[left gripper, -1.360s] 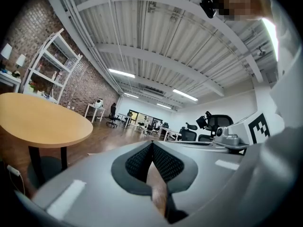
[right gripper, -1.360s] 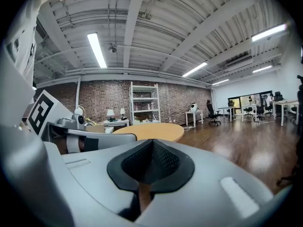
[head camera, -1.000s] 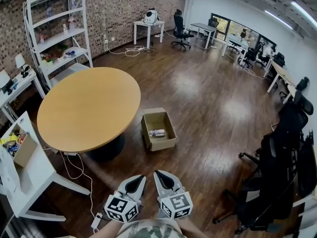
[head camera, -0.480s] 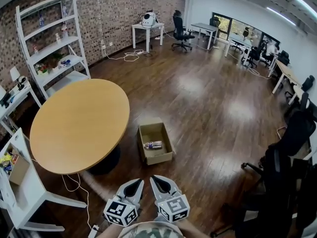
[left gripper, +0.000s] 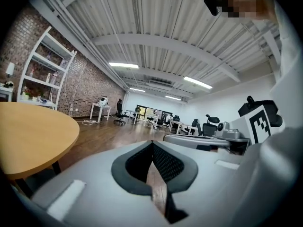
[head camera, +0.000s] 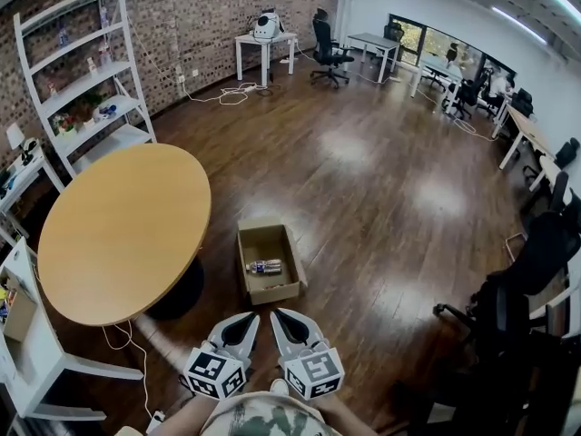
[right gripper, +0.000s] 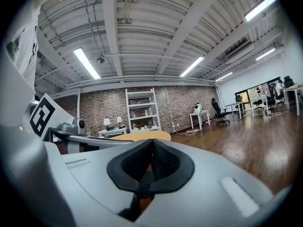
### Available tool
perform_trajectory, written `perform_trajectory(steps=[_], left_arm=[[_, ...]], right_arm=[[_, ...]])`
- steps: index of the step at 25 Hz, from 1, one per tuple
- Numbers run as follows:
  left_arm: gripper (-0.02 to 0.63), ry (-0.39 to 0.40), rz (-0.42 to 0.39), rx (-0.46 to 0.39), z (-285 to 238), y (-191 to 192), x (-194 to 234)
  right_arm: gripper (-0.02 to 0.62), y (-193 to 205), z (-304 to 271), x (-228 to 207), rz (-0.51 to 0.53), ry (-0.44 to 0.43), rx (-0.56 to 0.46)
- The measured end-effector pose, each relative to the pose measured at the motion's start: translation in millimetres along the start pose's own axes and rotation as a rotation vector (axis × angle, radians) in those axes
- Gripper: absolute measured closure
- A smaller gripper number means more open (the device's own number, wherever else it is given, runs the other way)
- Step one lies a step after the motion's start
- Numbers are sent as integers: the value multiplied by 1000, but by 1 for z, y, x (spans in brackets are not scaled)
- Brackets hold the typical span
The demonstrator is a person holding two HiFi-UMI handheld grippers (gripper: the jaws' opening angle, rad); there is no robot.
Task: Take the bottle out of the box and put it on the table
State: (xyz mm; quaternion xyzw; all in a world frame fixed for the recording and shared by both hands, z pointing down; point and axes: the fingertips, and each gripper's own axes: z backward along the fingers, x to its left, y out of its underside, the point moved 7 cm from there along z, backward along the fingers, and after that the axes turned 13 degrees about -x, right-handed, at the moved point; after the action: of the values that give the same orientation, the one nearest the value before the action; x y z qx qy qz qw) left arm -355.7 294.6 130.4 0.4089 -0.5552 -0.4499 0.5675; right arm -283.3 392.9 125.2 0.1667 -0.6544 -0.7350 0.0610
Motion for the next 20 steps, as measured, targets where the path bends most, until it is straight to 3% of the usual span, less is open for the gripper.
perform_trajectory(steps=[7,14,20], left_arm=[[607,-43,1,15,-25,15,3],[607,-141,38,30,-41,27,44],[607,-130,62,43,-87,38,82]], right_arm=[[595,16,-14,-35,-33,-34,34],[595,27,-55,-52,-24,-86,70],[595,44,-103,-86,-17,-73,103]])
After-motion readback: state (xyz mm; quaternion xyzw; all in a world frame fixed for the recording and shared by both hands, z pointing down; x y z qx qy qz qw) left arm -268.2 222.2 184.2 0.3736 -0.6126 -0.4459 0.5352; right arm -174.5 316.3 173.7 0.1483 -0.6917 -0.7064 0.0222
